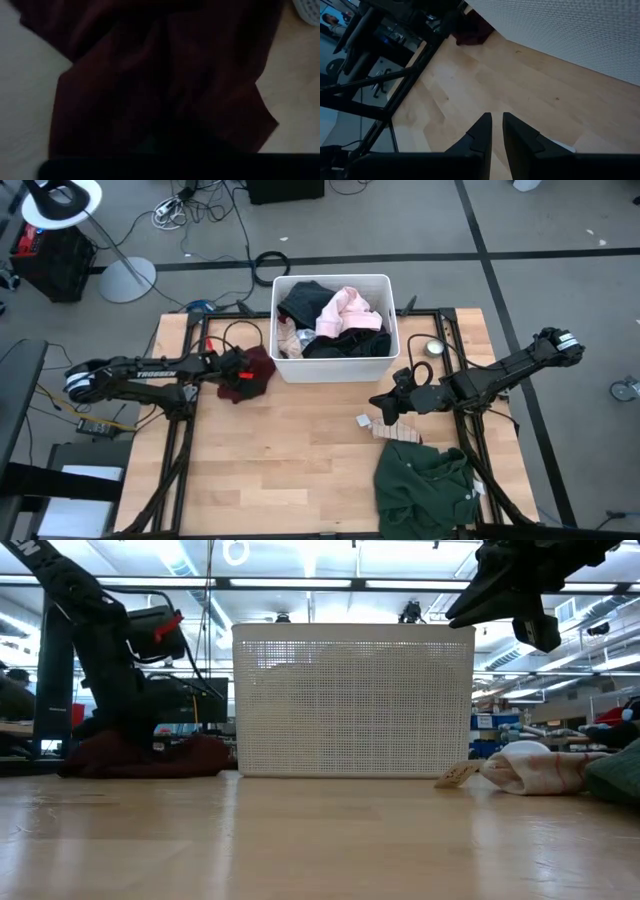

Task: Sort clothes
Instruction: Put the dark red underwear into the white bin

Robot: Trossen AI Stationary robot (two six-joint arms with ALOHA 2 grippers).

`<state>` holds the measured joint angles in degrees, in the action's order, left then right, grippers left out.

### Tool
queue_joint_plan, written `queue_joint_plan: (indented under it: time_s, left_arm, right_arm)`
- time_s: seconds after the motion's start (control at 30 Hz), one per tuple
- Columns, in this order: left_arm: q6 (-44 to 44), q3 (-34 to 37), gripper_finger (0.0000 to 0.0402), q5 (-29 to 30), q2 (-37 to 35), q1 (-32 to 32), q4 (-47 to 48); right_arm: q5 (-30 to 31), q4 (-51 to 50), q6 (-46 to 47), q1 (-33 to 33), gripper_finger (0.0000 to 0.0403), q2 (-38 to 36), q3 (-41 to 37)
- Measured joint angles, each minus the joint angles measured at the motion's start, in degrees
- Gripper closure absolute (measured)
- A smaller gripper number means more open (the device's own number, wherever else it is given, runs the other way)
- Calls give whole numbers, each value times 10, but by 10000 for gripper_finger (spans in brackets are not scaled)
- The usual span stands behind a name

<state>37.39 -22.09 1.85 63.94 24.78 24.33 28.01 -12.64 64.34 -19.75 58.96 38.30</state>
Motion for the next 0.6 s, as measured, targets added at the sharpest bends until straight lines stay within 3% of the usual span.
queue_joint_plan:
  time_s: [0.07, 0.33, 0.6]
  left_arm:
    - [8, -11, 389, -8, 2, 0, 3]
    - [-31, -115, 400, -11, 2, -2, 107]
    - [-111, -301, 401, 75, 2, -2, 276]
  right_arm:
    - [0, 0, 0, 0, 355, 0, 0]
    - [0, 0, 0, 0, 355, 0, 0]
    - [-1, 0, -5, 0, 355, 0, 0]
